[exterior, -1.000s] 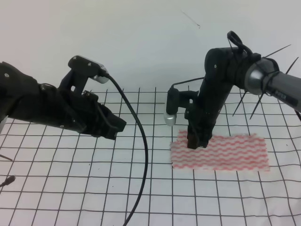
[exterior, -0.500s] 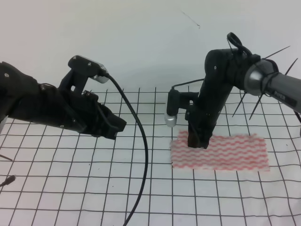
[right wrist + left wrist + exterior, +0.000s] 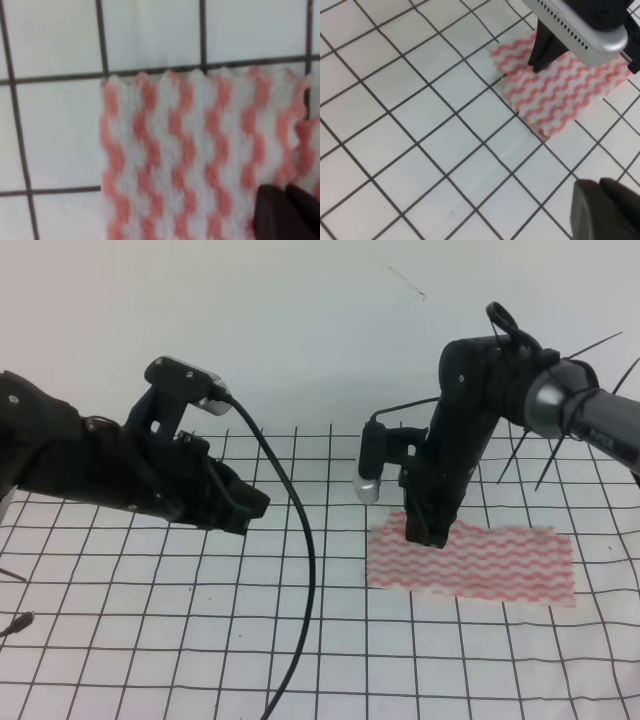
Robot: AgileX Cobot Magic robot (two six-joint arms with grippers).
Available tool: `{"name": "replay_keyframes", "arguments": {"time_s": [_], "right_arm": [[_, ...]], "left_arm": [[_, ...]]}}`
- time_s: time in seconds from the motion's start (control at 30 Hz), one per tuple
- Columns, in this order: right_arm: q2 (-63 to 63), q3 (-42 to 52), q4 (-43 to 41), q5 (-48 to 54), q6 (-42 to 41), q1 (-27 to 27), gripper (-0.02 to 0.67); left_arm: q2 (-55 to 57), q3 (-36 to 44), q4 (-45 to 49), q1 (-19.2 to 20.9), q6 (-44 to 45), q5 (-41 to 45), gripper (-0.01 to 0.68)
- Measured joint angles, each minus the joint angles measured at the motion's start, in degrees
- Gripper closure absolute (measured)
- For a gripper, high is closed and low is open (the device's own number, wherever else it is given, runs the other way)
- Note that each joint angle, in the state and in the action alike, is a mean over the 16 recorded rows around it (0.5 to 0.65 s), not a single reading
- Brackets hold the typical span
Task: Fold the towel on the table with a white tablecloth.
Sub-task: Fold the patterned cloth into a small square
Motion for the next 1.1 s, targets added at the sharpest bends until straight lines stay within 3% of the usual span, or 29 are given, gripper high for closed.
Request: {"name": "replay_keyframes", "arguments": {"time_s": [1.1], "right_arm": [[-0.2,-1.5,-5.6,-4.1,6.3,-0.7,0.645]], "left_arm": [[0.0,0.0,-1.1,0.0,0.4,0.5,0.673]]}}
